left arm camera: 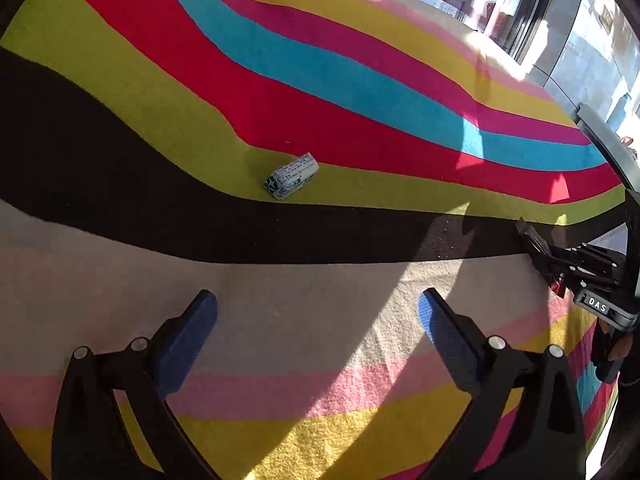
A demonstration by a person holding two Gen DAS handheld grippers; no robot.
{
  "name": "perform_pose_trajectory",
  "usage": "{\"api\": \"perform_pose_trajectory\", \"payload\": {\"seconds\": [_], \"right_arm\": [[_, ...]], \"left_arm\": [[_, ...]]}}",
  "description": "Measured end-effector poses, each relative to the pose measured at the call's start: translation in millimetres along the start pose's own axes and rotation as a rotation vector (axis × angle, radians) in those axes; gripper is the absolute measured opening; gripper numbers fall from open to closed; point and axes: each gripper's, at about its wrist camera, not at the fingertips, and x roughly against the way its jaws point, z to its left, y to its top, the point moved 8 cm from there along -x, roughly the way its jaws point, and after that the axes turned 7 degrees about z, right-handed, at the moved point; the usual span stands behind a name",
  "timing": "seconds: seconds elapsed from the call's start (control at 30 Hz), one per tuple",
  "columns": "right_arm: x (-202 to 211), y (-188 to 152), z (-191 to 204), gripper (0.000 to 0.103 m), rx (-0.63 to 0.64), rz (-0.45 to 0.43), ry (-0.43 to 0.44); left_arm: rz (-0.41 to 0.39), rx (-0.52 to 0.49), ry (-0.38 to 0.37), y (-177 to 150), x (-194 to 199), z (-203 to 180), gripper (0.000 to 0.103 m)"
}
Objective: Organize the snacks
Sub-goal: 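Grasp the brown chocolate bar with the right tool while the left tool grasps the small white pack, then carry the chocolate bar and small white pack to the white box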
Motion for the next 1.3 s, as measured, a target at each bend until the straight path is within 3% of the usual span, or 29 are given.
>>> {"api": "perform_pose_trajectory", "payload": {"seconds": [0.1, 0.27, 0.3, 0.37, 0.4, 0.5, 1.0, 1.3], "right_arm": [[17.4, -31.8, 12.6, 0.024, -0.014, -0.018, 0.02], [30.5, -64.3, 31.3, 0.025, -0.019, -0.046, -0.024], [36.6, -68.9, 33.3, 0.025, -0.029, -0.055, -0.026], [38.1, -73.1, 37.6, 0.025, -0.057, -0.07, -0.016], [38.8, -74.0, 36.3, 0.025, -0.067, -0.071, -0.023], [25.0, -64.2, 31.7, 0.025, -0.079, -0.048, -0.065], [22.4, -68.2, 29.3, 0.024, -0.107, -0.045, -0.088], [58.8, -115.9, 77.9, 0.024, -0.113, -0.089, -0.089]], "left_arm": [[0.007, -0.085, 0.107, 31.0, -19.8, 0.8, 0.099], [0.015, -0.188, 0.186, 64.5, -42.7, 3.2, 0.08], [0.003, -0.209, 0.18, 66.7, -43.3, 0.6, 0.07], [-0.001, -0.213, 0.099, 66.1, -42.8, -5.7, 0.038], [-0.005, -0.207, 0.102, 65.0, -41.2, -5.5, 0.015], [-0.005, -0.219, 0.067, 48.7, -33.6, -18.9, 0.015], [-0.077, -0.286, -0.002, -63.0, 31.0, -101.9, 0.015], [-0.134, -0.281, -0.046, -111.8, 77.9, -113.7, 0.015]]}}
